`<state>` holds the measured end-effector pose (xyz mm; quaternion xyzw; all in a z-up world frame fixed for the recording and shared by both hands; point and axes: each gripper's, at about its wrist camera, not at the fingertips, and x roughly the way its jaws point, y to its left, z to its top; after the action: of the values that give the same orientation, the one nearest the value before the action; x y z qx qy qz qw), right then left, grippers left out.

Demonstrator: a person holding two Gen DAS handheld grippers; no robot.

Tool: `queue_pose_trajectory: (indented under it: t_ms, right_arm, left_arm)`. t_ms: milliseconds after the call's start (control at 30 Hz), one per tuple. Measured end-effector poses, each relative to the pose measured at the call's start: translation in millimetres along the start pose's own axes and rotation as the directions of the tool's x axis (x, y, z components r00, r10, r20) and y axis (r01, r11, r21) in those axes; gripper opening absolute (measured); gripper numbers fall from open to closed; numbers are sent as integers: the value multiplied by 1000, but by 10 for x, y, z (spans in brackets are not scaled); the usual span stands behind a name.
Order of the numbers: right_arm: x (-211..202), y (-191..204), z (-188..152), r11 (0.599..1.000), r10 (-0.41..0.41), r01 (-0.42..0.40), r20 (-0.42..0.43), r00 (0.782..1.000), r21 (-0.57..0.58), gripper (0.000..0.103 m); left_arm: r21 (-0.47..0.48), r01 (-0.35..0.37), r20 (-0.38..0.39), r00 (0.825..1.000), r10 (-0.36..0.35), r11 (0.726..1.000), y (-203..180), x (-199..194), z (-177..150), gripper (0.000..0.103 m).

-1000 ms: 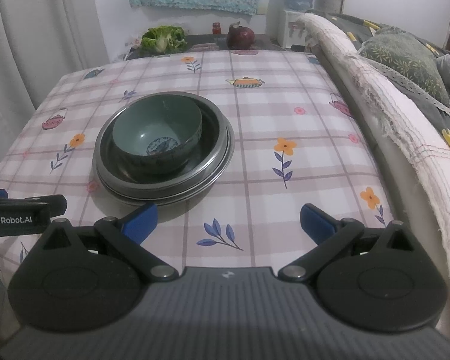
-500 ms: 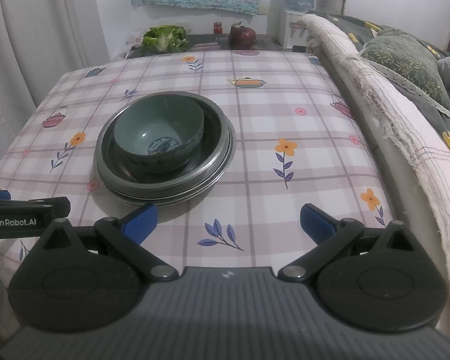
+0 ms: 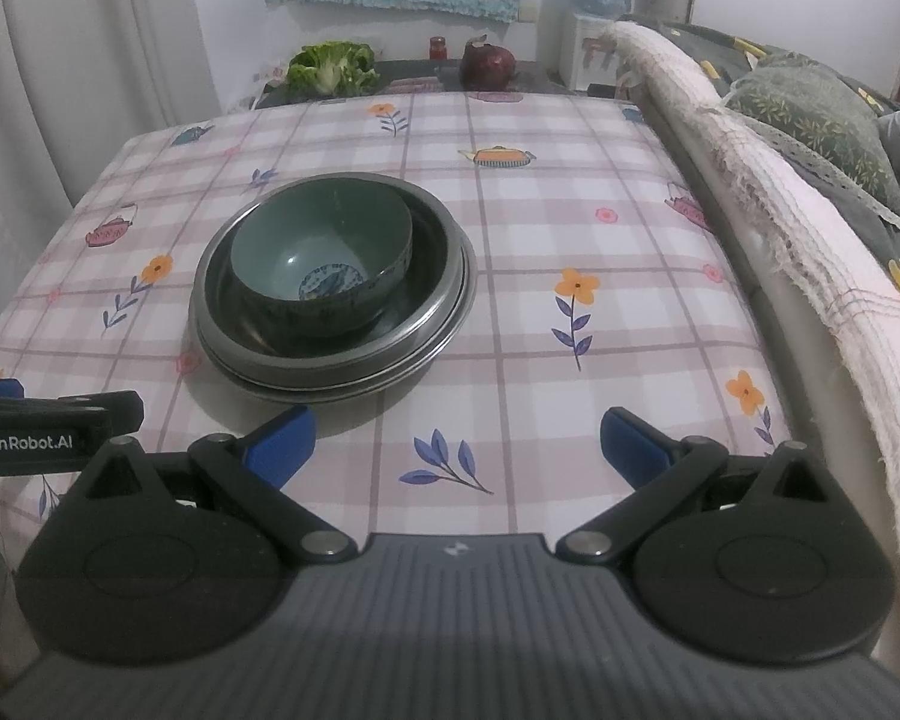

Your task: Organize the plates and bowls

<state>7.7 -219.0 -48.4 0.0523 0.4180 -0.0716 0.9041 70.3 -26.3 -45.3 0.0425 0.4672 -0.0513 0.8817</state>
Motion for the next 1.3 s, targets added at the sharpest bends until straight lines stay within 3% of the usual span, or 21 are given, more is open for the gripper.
queue_pose_trajectory:
  t_ms: [1300]
  right_arm:
    - [-14, 5, 23, 1000, 6, -6, -6, 1000, 1, 102]
  left_arm:
    - [7, 5, -9, 1000, -4, 1000, -18, -10, -3, 103]
